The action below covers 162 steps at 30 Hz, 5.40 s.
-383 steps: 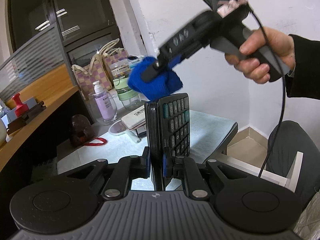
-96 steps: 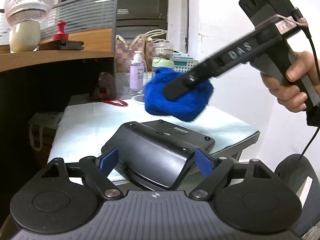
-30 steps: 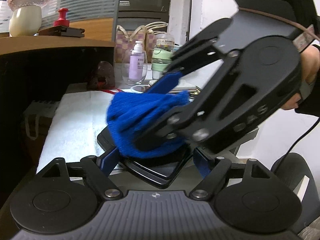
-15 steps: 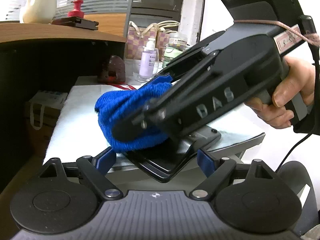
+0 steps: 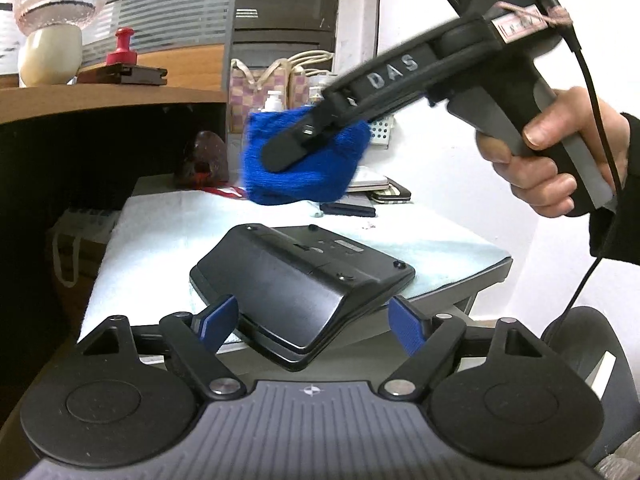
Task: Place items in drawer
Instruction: 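Lower the blue cloth onto the towel and open the right tool, then grasp the calculator with the right tool while the left tool releases it, then carry the calculator with the right tool down to the open white drawer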
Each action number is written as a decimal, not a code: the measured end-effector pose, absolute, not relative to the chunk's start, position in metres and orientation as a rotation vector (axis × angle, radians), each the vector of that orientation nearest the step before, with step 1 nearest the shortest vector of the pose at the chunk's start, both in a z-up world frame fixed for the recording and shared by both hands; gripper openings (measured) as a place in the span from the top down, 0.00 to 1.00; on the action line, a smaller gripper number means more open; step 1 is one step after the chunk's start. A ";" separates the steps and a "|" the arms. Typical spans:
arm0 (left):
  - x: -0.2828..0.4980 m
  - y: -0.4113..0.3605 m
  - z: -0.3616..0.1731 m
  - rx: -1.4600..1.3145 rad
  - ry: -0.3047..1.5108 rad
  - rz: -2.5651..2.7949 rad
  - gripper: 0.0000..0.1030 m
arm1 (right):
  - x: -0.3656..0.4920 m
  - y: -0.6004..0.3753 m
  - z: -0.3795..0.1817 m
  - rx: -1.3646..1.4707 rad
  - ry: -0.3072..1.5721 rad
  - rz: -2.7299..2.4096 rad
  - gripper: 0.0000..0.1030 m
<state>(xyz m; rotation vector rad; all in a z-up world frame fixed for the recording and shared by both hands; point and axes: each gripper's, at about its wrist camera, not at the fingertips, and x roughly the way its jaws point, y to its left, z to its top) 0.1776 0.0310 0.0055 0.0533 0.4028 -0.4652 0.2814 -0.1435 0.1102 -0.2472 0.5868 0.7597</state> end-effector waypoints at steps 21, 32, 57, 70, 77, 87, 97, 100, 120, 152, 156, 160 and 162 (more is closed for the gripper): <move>0.164 0.033 0.005 0.065 0.410 -0.445 0.28 | 0.282 -0.254 0.075 -0.105 0.628 0.412 0.47; 0.163 0.033 0.001 0.071 0.438 -0.422 0.32 | 0.277 -0.271 0.059 -0.100 0.630 0.340 0.28; 0.178 0.041 -0.007 -0.054 0.538 -0.504 0.29 | 0.217 -0.183 0.071 -0.292 0.544 0.752 0.14; 0.177 0.038 0.016 -0.074 0.466 -0.587 0.29 | 0.223 -0.170 0.065 -0.320 0.579 0.868 0.14; 0.184 0.023 0.031 0.006 0.415 -0.656 0.29 | 0.225 -0.189 0.072 -0.254 0.564 0.857 0.14; 0.195 0.009 0.051 0.157 0.362 -0.757 0.27 | 0.226 -0.215 0.077 -0.293 0.497 0.774 0.15; 0.205 0.006 0.061 0.219 0.336 -0.780 0.28 | 0.233 -0.223 0.064 -0.249 0.499 0.734 0.34; 0.210 0.007 0.064 0.220 0.329 -0.782 0.28 | 0.233 -0.217 0.059 -0.263 0.481 0.722 0.41; 0.190 0.025 0.076 0.142 0.301 -0.656 0.26 | 0.257 -0.222 0.071 0.063 0.421 0.546 0.70; 0.082 0.024 0.017 -0.031 0.728 -0.404 0.35 | 0.126 -0.365 0.142 0.593 0.576 0.554 0.73; 0.086 0.017 -0.005 -0.036 0.784 -0.335 0.49 | 0.111 -0.372 0.125 0.628 0.614 0.528 0.73; 0.093 0.014 -0.017 -0.034 0.830 -0.307 0.54 | 0.101 -0.373 0.108 0.657 0.635 0.512 0.73; 0.096 0.015 -0.020 -0.045 0.852 -0.302 0.55 | 0.099 -0.373 0.100 0.673 0.647 0.513 0.73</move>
